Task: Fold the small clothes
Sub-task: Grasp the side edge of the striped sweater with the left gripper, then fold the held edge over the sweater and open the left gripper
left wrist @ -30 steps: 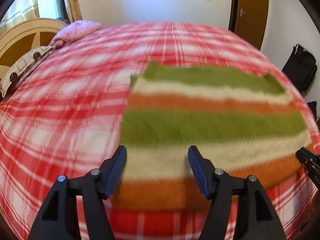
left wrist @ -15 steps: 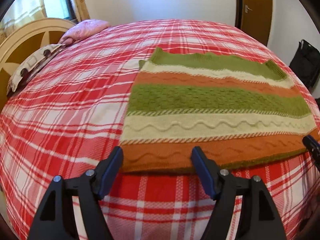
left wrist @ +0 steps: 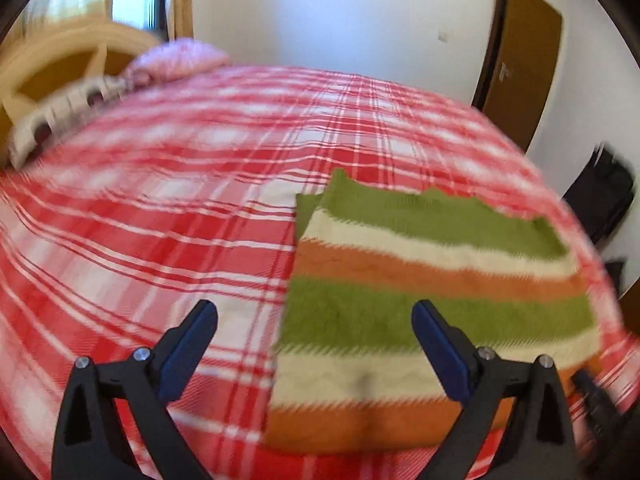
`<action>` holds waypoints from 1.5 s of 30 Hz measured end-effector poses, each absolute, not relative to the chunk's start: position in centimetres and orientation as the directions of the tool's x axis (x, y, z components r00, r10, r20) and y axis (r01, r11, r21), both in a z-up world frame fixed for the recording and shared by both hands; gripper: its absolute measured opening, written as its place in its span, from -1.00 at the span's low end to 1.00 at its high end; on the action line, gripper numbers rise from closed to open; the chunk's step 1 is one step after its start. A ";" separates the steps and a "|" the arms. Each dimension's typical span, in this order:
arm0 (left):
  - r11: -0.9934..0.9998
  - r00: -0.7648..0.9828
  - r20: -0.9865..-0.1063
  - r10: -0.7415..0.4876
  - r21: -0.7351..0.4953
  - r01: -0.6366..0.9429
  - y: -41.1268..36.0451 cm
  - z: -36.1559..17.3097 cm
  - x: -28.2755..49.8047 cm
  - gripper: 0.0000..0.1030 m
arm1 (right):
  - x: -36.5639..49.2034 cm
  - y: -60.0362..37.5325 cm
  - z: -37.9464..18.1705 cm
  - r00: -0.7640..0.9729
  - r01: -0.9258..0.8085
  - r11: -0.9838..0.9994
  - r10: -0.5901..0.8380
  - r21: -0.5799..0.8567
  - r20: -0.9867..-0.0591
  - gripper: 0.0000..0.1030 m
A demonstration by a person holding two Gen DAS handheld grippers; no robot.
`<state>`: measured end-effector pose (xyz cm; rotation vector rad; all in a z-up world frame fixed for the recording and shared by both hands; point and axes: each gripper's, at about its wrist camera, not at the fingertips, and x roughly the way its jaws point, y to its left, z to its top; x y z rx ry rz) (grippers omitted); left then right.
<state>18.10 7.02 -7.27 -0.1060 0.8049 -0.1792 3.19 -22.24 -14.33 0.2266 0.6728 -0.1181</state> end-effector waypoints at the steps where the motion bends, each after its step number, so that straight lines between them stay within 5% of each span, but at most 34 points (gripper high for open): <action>1: 0.971 0.668 -0.707 -0.232 -0.209 0.115 7.7 -7.6 19.0 0.82 | 3.2 -22.2 -14.3 0.777 0.181 0.968 -0.033 0.172 -0.628 -0.39; 10: 0.921 0.509 -0.782 -0.359 -0.386 0.055 9.0 -13.2 24.9 0.46 | 3.1 -22.3 -14.4 0.779 0.178 0.968 -0.029 0.176 -0.627 -0.38; 14: 0.944 0.540 -0.779 -0.320 -0.309 0.115 7.4 -13.2 24.1 0.44 | 3.3 -22.0 -14.3 0.773 0.183 0.972 -0.047 0.150 -0.633 -0.38; 22: 0.905 0.526 -0.745 -0.411 -0.404 0.135 9.2 -12.5 23.5 -0.57 | 4.5 -19.4 -10.9 0.782 0.163 0.979 -0.051 0.125 -0.621 -0.43; 28: 0.886 0.529 -0.724 -0.443 -0.442 0.139 9.6 -12.9 23.8 -0.57 | 11.4 -12.4 -8.2 0.788 -0.016 0.993 0.082 0.113 -0.610 -0.74; 34: 0.874 0.510 -0.731 -0.453 -0.477 0.094 10.2 -13.3 24.3 -0.37 | 17.2 -11.0 -14.2 0.691 0.035 0.978 0.125 0.205 -0.712 -0.79; 38: 0.894 0.524 -0.737 -0.427 -0.430 0.124 9.7 -13.2 24.0 -0.37 | 17.1 -12.8 -14.3 0.705 0.035 0.944 0.209 0.328 -0.678 -0.80; 45: 0.899 0.546 -0.725 -0.421 -0.415 0.142 9.3 -12.2 24.0 -0.64 | 17.1 -12.0 -14.4 0.708 0.044 0.957 0.173 0.288 -0.685 -0.84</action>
